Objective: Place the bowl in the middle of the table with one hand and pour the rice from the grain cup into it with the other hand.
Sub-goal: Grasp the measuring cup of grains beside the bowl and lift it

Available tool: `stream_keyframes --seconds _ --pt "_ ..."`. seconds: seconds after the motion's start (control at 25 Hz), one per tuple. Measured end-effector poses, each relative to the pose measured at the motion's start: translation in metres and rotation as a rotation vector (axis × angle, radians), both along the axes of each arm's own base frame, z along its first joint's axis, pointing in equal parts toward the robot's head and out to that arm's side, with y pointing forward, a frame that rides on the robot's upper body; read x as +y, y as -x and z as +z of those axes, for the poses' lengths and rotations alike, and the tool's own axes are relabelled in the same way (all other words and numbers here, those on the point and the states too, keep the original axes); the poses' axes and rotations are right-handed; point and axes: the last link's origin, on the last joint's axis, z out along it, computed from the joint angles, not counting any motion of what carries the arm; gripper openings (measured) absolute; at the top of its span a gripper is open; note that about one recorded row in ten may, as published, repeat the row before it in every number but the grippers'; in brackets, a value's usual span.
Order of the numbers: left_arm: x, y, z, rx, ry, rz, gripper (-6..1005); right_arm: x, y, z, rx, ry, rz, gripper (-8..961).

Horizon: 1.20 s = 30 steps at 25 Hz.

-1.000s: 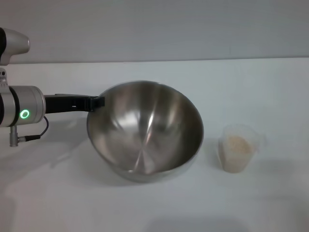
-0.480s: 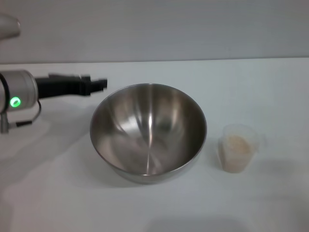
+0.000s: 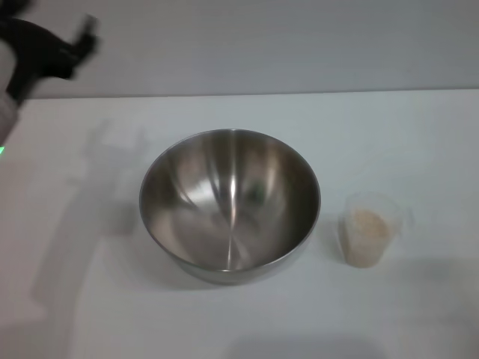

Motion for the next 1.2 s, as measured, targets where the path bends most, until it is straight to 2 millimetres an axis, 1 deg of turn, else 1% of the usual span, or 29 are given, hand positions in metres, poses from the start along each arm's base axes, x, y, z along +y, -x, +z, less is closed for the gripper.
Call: stream_keyframes --seconds 0.08,0.16,0.24,0.28,0.36,0.4,0.48,0.52,0.64,0.76,0.92,0.96,1.2 --pt "-0.008 0.005 0.003 0.004 -0.158 -0.01 734 -0.007 -0.002 -0.003 -0.005 0.016 -0.004 839" --pt "-0.018 0.017 0.001 -0.016 -0.309 -0.022 766 -0.015 -0.003 -0.008 -0.017 0.053 -0.001 839" --pt "-0.032 0.034 -0.002 -0.065 -0.446 -0.069 788 -0.024 -0.004 -0.015 -0.031 0.103 -0.002 839" --pt "-0.038 0.04 -0.005 -0.084 -0.481 -0.098 799 -0.027 -0.006 -0.017 -0.036 0.119 -0.008 839" --pt "-0.05 0.063 -0.008 -0.164 -0.537 -0.176 809 -0.034 -0.009 -0.024 -0.043 0.166 -0.026 839" --pt "-0.055 0.074 -0.008 -0.2 -0.547 -0.208 809 -0.036 -0.011 -0.027 -0.044 0.185 -0.036 839" --pt "-0.06 0.088 -0.005 -0.263 -0.546 -0.239 808 -0.038 -0.014 -0.033 -0.05 0.233 -0.057 839" --pt "-0.06 0.097 -0.004 -0.297 -0.536 -0.239 807 -0.039 -0.016 -0.037 -0.054 0.26 -0.072 839" --pt "-0.057 0.114 -0.008 -0.325 -0.484 -0.196 805 -0.034 -0.024 -0.046 -0.067 0.333 -0.118 838" --pt "-0.058 0.122 -0.01 -0.333 -0.465 -0.16 804 -0.027 -0.026 -0.056 -0.077 0.397 -0.139 838" --pt "-0.061 0.132 -0.012 -0.338 -0.455 -0.113 803 -0.015 -0.024 -0.068 -0.092 0.47 -0.144 838" --pt "-0.061 0.132 -0.012 -0.338 -0.455 -0.113 803 -0.012 -0.024 -0.071 -0.094 0.483 -0.148 839" --pt "-0.065 0.138 -0.015 -0.333 -0.44 -0.084 802 0.004 -0.021 -0.077 -0.108 0.524 -0.15 839"
